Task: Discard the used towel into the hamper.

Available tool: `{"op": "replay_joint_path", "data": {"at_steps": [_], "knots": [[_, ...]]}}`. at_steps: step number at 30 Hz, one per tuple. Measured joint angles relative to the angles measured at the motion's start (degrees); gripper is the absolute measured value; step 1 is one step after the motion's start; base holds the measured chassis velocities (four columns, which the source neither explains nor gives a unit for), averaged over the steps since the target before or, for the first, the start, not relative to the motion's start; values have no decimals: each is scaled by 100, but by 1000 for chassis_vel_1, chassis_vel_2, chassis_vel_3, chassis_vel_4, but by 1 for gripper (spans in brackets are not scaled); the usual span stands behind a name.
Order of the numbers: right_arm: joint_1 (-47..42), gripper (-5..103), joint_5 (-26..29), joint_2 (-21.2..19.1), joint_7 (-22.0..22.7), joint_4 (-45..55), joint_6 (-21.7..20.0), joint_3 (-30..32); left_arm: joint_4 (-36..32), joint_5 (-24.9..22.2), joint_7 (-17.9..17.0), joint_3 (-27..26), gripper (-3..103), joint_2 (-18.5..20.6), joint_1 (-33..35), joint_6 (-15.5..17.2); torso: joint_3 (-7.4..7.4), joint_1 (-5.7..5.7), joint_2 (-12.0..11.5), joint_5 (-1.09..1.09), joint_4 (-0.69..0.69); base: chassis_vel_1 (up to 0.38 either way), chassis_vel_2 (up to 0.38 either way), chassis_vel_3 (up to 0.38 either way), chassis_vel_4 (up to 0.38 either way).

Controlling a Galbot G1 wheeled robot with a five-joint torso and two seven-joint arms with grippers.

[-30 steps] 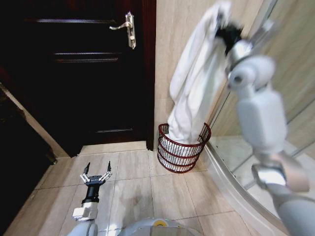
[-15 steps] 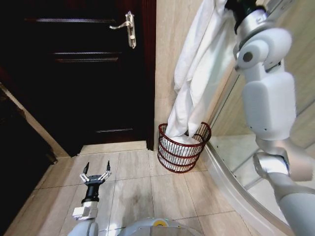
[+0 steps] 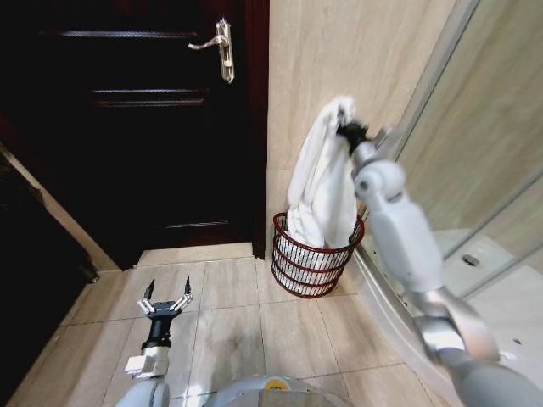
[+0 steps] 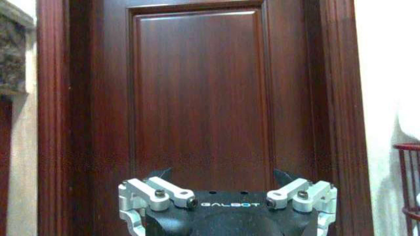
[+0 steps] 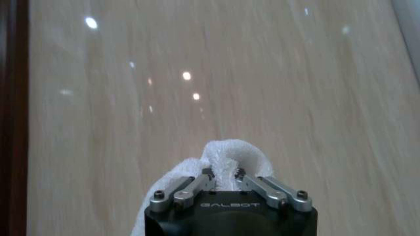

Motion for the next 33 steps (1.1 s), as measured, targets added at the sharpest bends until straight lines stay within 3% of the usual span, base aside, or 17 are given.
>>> {"op": "replay_joint_path", "data": {"at_steps": [8, 12, 23, 33], "knots": [[147, 12, 196, -277, 174, 683, -119, 129, 54, -40, -7, -24, 100, 1, -2, -39, 1, 0, 0, -2, -2, 0, 0, 0, 0], [1451, 12, 1006, -843, 413, 970, -432, -47, -10, 63, 6, 71, 100, 1, -20, -37, 2, 0, 2, -3, -1, 0, 0, 0, 0], [3814, 12, 2039, -1447, 635, 610, -812, -599, -108, 19, 13, 62, 100, 1, 80, -59, 5, -1, 5, -3, -1, 0, 0, 0, 0], [4642, 12, 2129, -1459, 585, 114, -889, -829, -144, 4, 2, 58, 100, 1, 122, -108, 7, 0, 5, -2, -1, 0, 0, 0, 0]]}}
